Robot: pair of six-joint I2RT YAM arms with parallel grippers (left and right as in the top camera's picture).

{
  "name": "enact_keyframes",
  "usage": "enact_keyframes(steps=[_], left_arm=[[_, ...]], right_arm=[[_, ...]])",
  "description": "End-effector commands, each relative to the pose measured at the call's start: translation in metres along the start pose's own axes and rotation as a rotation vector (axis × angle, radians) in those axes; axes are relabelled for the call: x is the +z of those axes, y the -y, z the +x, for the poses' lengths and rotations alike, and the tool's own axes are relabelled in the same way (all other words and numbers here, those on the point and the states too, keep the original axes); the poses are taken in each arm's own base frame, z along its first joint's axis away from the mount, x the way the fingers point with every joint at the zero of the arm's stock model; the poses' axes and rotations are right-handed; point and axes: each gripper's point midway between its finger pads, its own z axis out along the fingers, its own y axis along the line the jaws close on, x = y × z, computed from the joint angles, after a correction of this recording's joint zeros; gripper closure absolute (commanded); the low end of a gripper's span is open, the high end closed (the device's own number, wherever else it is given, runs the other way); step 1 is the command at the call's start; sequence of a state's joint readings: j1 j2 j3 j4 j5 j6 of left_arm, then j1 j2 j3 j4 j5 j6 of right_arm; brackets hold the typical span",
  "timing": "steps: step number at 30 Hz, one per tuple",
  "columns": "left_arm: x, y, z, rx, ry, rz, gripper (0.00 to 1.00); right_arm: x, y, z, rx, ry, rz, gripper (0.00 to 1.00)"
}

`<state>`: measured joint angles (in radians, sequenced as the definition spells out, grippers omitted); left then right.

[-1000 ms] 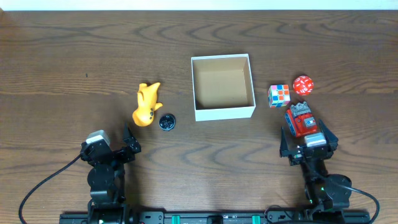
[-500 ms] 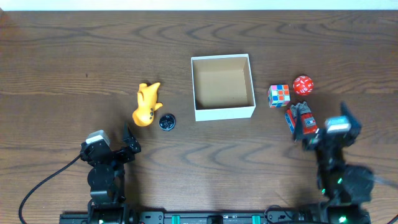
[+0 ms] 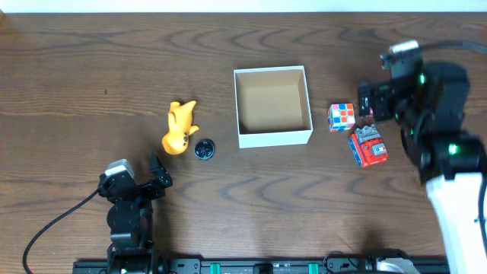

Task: Pack container
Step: 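Move the right gripper over the red-grey toy robot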

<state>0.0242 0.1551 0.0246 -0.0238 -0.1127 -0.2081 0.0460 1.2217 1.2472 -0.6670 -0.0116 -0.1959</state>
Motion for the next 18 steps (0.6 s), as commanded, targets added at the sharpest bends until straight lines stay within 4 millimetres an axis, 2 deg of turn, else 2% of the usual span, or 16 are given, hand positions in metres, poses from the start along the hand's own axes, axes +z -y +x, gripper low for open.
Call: enact_keyframes(steps=[1, 6, 10, 13, 18], left_arm=[[0.001, -0.009, 0.015, 0.022, -0.040, -0.041, 0.02], [0.001, -0.009, 0.015, 0.022, -0.040, -0.041, 0.02], [0.001, -0.009, 0.015, 0.022, -0.040, -0.041, 0.02], [0.001, -0.009, 0.015, 0.022, -0.040, -0.041, 0.02], [0.001, -0.009, 0.015, 0.023, -0.040, -0.041, 0.02]], right_arm=[[-0.007, 0.011, -0.015, -0.022, -0.023, 0.007, 0.01], [-0.005, 0.014, 0.001, -0.011, -0.117, -0.006, 0.01], [-0.008, 0.018, 0.017, -0.084, -0.177, -0.004, 0.01], [-0.009, 0.016, 0.018, -0.065, -0.180, -0.009, 0.01], [-0.015, 0.013, 0.051, -0.078, -0.320, -0.030, 0.01]])
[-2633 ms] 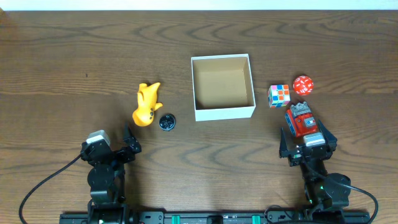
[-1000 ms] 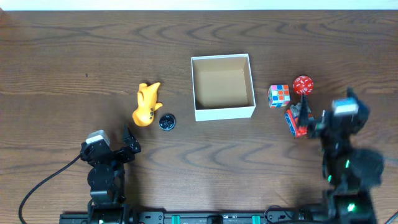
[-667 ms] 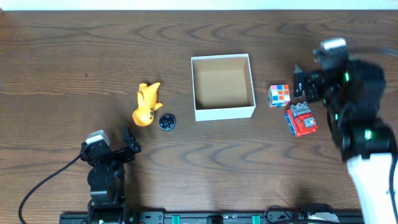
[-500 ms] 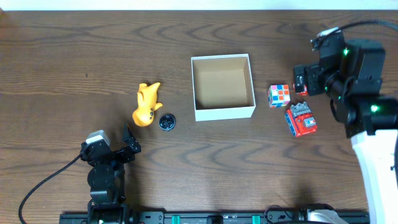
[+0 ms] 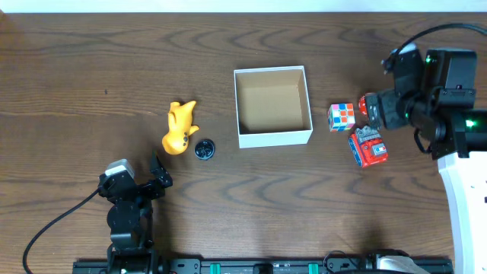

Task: Pack container
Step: 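Move the right gripper over the red-grey toy robot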

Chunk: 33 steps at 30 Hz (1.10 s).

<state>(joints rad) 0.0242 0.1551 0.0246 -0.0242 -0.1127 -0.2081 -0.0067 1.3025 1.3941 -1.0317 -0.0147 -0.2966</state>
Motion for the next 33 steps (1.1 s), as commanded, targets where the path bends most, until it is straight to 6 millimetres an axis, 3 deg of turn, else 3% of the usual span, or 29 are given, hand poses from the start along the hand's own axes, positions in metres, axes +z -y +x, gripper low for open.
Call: enact_keyframes(steps=[1, 23, 33], left_arm=[[0.001, -0.009, 0.015, 0.022, -0.039, -0.041, 0.02], [0.001, -0.009, 0.015, 0.022, -0.039, -0.041, 0.02], [0.001, -0.009, 0.015, 0.022, -0.039, -0.041, 0.02]], right_arm=[[0.000, 0.004, 0.009, -0.023, -0.046, 0.005, 0.01], [0.061, -0.015, 0.073, 0.075, -0.448, -0.106, 0.01], [0.091, -0.021, 0.097, 0.065, -0.544, -0.127, 0.01]])
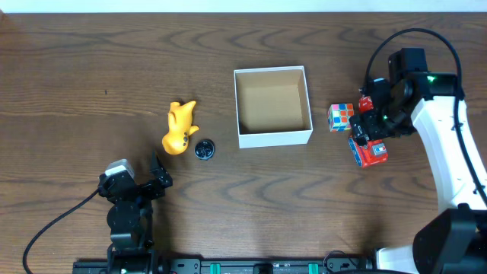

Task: Pack container
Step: 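Move the right gripper over the red-grey toy robot, then lower the right gripper and grasp the red-grey toy robot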

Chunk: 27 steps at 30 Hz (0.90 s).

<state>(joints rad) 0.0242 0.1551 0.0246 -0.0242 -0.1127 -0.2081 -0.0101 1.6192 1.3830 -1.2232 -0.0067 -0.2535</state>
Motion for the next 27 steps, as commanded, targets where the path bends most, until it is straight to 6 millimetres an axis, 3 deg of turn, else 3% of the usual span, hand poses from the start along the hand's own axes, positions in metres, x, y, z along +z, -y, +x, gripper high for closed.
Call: enact_keyframes(steps=[1, 17, 27], left_arm=[[0.001, -0.009, 0.015, 0.022, -0.039, -0.041, 0.02], [0.001, -0.009, 0.015, 0.022, -0.039, -0.041, 0.02], [0.001, -0.009, 0.015, 0.022, -0.039, -0.041, 0.02]], right_arm=[[0.019, 0.004, 0.010, 0.009, -0.049, 0.008, 0.01], [0.096, 0.023, 0.028, 0.044, -0.004, 0.072, 0.01], [0.121, 0.039, 0.023, 0.092, 0.104, 0.111, 0.01]])
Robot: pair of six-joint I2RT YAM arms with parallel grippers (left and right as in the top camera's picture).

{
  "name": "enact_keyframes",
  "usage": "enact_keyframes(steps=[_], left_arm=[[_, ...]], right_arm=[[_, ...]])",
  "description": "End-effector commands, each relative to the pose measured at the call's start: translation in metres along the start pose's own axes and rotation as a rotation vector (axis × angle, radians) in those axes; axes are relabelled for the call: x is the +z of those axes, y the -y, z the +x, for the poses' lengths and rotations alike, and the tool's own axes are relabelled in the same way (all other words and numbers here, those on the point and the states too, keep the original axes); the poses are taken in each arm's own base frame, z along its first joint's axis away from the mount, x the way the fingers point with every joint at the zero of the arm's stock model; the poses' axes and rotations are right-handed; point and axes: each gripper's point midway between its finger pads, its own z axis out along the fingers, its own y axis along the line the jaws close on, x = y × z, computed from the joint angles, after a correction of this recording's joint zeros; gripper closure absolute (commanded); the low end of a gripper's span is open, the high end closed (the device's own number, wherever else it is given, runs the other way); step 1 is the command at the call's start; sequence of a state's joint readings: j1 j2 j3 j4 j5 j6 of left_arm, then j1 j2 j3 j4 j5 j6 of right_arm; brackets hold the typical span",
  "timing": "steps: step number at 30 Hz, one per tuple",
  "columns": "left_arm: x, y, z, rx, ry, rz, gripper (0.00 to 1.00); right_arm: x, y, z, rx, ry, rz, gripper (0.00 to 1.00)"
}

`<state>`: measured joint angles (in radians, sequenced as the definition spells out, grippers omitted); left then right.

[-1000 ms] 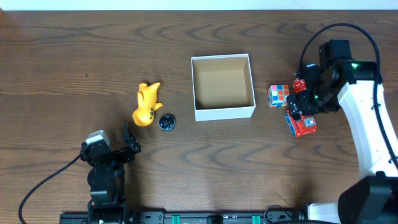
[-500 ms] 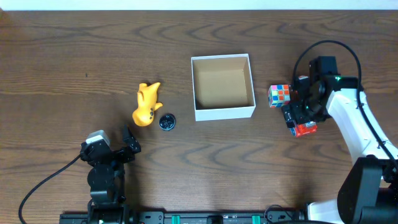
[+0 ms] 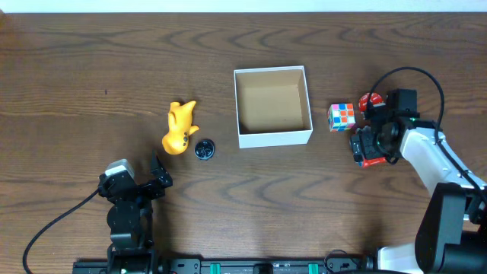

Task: Pack container
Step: 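Lower the right gripper and grasp the red-grey toy robot, then lift the toy robot and carry it over the white box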

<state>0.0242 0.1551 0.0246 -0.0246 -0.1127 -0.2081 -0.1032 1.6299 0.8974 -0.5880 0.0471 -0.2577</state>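
An open white cardboard box [image 3: 304, 106] stands at the table's middle, with nothing in it. To its right lie a Rubik's cube [image 3: 342, 116], a red toy vehicle [image 3: 370, 154] and a small red piece [image 3: 370, 100]. My right gripper [image 3: 373, 138] is low over the red vehicle, its dark fingers on either side of it and apparently open. Left of the box lie a yellow soft toy [image 3: 179, 127] and a small black round object [image 3: 204, 149]. My left gripper [image 3: 160, 173] rests open near the front left, holding nothing.
The dark wooden table [image 3: 91, 68] stretches around the box. The right arm's white link [image 3: 434, 152] and its cable curve along the right edge. A black rail [image 3: 251, 266] runs along the front edge.
The right gripper has dropped lower and shifted slightly right, from above the cube and vehicle to down around the red vehicle. The left arm and all objects are where they were.
The right arm first stood high at the far right, above the cube and red vehicle. It then hung nearer to them, then just over them, and now sits low on the red vehicle. The left arm stayed parked and nothing has entered the box.
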Motion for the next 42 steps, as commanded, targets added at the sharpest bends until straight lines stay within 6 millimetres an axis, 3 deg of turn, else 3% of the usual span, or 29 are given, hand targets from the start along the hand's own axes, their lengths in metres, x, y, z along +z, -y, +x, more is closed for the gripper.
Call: enact_keyframes(steps=[1, 7, 13, 22, 28, 32, 42], left_arm=[[0.001, -0.009, 0.015, 0.022, -0.039, -0.040, 0.02], [0.001, -0.009, 0.015, 0.022, -0.039, -0.040, 0.02], [0.001, -0.009, 0.015, 0.022, -0.039, -0.040, 0.02], [0.001, -0.009, 0.015, 0.022, -0.039, -0.040, 0.02], [0.001, -0.009, 0.015, 0.022, -0.039, -0.040, 0.02], [0.001, -0.009, 0.015, 0.022, -0.039, -0.040, 0.02], [0.001, -0.009, 0.015, 0.022, -0.039, -0.040, 0.02]], right_arm=[[0.008, 0.003, 0.004, 0.001, 0.000, 0.010, 0.01], [0.009, 0.004, -0.001, 0.001, 0.022, 0.013, 0.12], [0.009, 0.003, -0.003, -0.001, 0.028, 0.014, 0.32], [0.008, 0.001, -0.004, 0.009, 0.034, 0.001, 0.49], [0.003, -0.004, -0.013, 0.008, 0.049, -0.006, 0.53], [-0.007, -0.008, -0.021, -0.011, 0.047, -0.012, 0.55], [-0.056, -0.015, -0.062, -0.004, 0.077, -0.035, 0.62]])
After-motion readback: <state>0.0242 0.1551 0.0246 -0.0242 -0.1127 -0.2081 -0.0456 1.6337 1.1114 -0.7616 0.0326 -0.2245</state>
